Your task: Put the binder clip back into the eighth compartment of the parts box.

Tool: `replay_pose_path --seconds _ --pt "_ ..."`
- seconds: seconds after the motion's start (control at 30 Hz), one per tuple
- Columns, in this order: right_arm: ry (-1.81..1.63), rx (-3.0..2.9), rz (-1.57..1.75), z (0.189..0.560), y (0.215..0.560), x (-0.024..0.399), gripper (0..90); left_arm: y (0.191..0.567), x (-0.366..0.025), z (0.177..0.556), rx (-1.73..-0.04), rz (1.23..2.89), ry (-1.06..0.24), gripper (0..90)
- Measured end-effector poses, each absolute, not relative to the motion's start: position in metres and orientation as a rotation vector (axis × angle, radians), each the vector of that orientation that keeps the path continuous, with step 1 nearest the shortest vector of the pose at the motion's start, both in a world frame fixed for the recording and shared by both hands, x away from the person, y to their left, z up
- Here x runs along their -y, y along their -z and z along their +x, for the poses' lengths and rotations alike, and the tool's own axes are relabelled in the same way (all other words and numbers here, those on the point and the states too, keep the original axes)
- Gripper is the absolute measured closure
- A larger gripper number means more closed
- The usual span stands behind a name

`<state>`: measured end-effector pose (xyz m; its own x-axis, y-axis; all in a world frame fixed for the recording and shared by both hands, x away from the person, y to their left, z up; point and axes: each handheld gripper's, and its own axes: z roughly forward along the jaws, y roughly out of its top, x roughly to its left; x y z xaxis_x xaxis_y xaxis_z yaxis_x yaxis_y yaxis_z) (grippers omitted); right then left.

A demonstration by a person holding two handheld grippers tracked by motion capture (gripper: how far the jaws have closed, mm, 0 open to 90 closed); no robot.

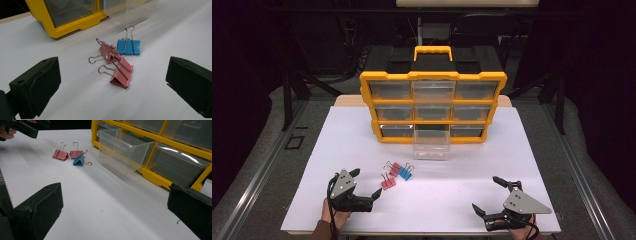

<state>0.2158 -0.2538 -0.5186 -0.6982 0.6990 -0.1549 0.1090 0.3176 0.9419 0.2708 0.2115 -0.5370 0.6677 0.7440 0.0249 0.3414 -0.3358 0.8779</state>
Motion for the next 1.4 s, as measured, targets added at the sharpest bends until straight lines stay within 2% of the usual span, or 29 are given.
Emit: replay_pose_path --seconds 0.6,0.8,0.97,1.03,1.1,1.17,1.2,1.27,1.4 --pt "-1.383 -2.05 0.711 0.216 0.519 0.253 0.0 0.542 -0.196 0.293 -0.866 2.008 -0.473 0.0" --pt "-1.378 -2.055 0.713 0.216 0.519 0.253 0.0 0.543 -0.193 0.297 -0.86 2.031 -0.463 3.6" --pt "-1.373 -2.06 0.718 0.216 0.52 0.252 0.0 0.546 -0.19 0.299 -0.857 2.056 -0.448 15.7" --pt "-1.373 -2.06 0.718 0.216 0.52 0.252 0.0 0.546 -0.19 0.3 -0.858 2.059 -0.445 16.6" --pt "-1.367 -2.062 0.716 0.217 0.52 0.252 0.0 0.546 -0.19 0.301 -0.854 2.063 -0.44 22.9" --pt "-1.365 -2.062 0.716 0.217 0.52 0.252 0.0 0.547 -0.189 0.303 -0.854 2.067 -0.432 24.7" --pt "-1.364 -2.063 0.717 0.217 0.52 0.252 0.0 0.548 -0.188 0.303 -0.854 2.07 -0.434 29.4" --pt "-1.36 -2.065 0.717 0.217 0.52 0.252 0.0 0.549 -0.187 0.306 -0.851 2.079 -0.43 30.8" --pt "-1.354 -2.066 0.718 0.218 0.521 0.252 0.0 0.55 -0.185 0.309 -0.854 2.089 -0.422 42.0"
